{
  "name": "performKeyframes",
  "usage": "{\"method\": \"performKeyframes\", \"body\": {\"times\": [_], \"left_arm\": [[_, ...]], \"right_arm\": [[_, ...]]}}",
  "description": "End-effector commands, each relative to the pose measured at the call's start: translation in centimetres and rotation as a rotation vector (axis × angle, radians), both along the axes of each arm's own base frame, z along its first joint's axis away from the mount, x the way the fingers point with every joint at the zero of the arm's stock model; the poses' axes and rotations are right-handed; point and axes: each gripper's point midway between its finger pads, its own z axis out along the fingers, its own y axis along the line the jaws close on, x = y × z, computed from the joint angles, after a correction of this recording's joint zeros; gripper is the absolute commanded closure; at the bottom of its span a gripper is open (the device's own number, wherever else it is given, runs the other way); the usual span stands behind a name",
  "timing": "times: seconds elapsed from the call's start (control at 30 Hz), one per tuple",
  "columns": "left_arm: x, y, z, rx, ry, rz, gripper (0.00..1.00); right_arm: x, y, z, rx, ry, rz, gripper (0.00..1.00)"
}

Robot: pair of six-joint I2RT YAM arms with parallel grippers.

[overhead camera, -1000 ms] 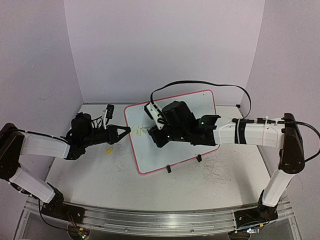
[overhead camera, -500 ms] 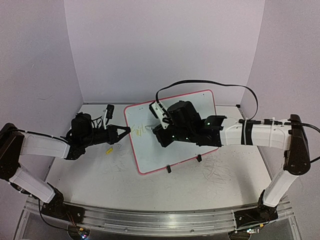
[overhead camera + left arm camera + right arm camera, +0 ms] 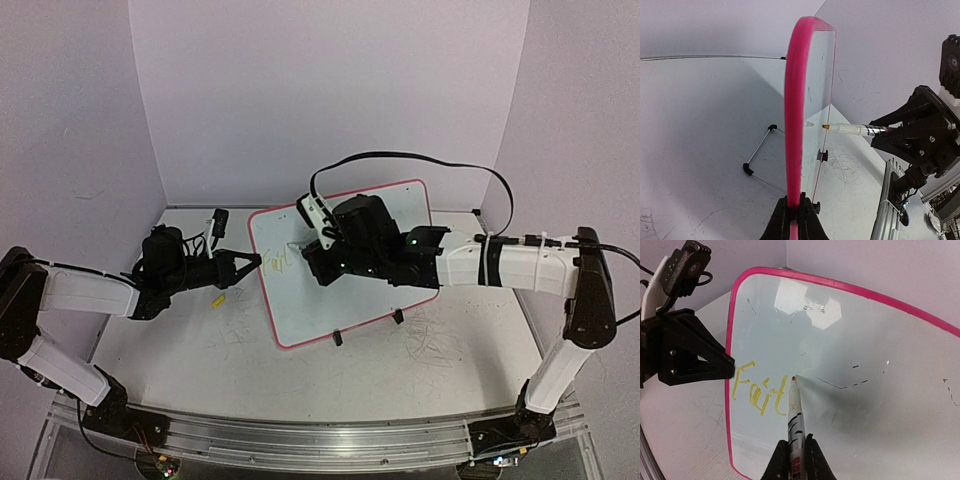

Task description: Write a sentence on the whiteboard

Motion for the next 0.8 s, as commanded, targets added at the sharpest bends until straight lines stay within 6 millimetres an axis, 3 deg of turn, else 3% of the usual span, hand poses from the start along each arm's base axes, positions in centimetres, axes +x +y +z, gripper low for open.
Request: {"method": "performKeyframes", "body": {"times": [0.0, 0.77], "left_arm": [[-0.4, -0.2, 2.7, -0.039, -0.077, -0.025, 1.0], [-0.3, -0.3, 2.7, -0.036, -0.08, -0.027, 1.0]], "right_arm": [[1.1, 0.3, 1.8, 0.031, -0.04, -0.039, 1.0], [0.5, -1.1, -1.1, -0.034, 0.015, -0.058, 1.0]]}}
